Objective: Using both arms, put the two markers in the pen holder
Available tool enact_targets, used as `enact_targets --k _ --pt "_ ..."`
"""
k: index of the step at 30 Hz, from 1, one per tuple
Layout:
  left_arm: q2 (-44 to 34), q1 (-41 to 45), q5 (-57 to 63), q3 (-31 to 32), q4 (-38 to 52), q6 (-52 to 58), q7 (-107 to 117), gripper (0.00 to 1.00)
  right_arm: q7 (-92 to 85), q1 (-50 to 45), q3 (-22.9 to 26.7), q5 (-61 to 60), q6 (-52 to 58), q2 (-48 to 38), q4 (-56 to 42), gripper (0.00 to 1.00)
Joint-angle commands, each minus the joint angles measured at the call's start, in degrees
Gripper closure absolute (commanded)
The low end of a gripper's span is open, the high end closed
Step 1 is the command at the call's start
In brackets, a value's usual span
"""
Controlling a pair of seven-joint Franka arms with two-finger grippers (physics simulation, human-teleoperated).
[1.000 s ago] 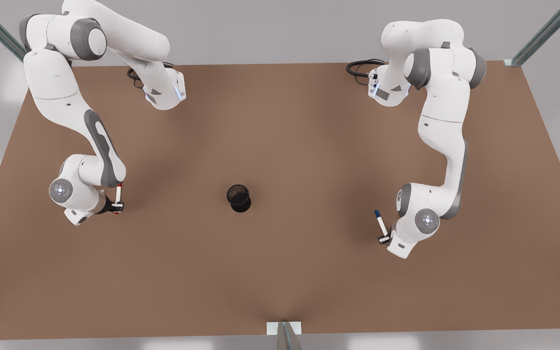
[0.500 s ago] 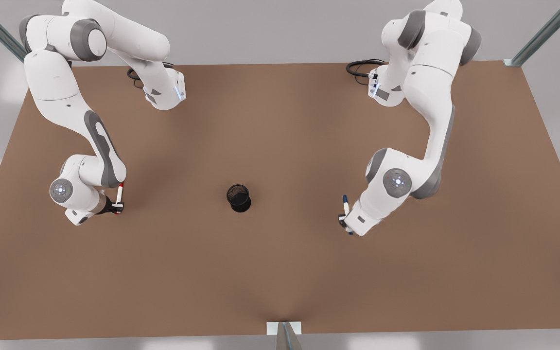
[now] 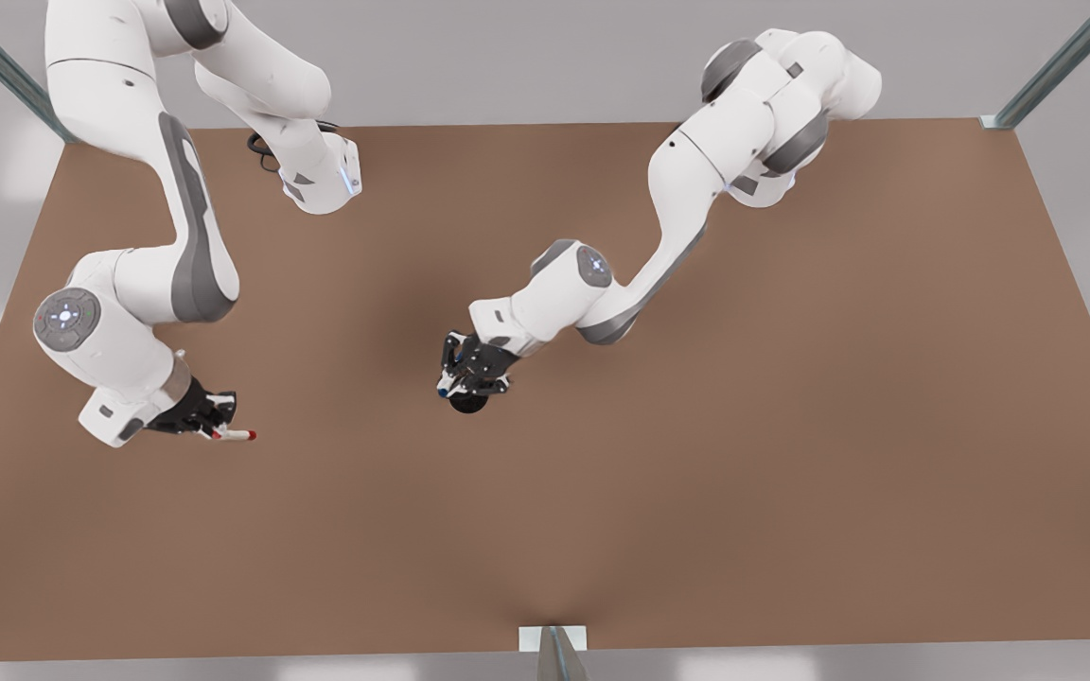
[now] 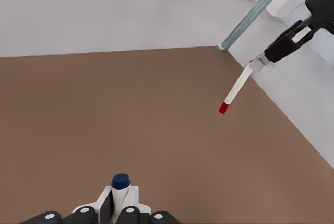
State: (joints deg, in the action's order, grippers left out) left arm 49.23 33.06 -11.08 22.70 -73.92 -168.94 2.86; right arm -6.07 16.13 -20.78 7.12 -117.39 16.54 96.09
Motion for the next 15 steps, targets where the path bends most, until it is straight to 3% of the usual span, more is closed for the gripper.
enact_targets --k 1,6,15 --pt "1.5 0.9 -0.4 0.0 0.3 -16.1 -19.1 0.79 10.6 0.0 -2.0 0.6 12.9 0.0 -2.7 0.79" --pt "3.9 1.0 1.9 -0.5 -0.7 -19.2 -19.1 0.79 19.0 0.1 -12.2 0.6 17.5 0.0 -10.7 0.79" --pt "3.8 1.3 1.9 -0.6 -6.8 -23.4 -19.0 0.79 21.7 -2.2 -16.7 0.7 16.6 0.7 -12.3 0.79"
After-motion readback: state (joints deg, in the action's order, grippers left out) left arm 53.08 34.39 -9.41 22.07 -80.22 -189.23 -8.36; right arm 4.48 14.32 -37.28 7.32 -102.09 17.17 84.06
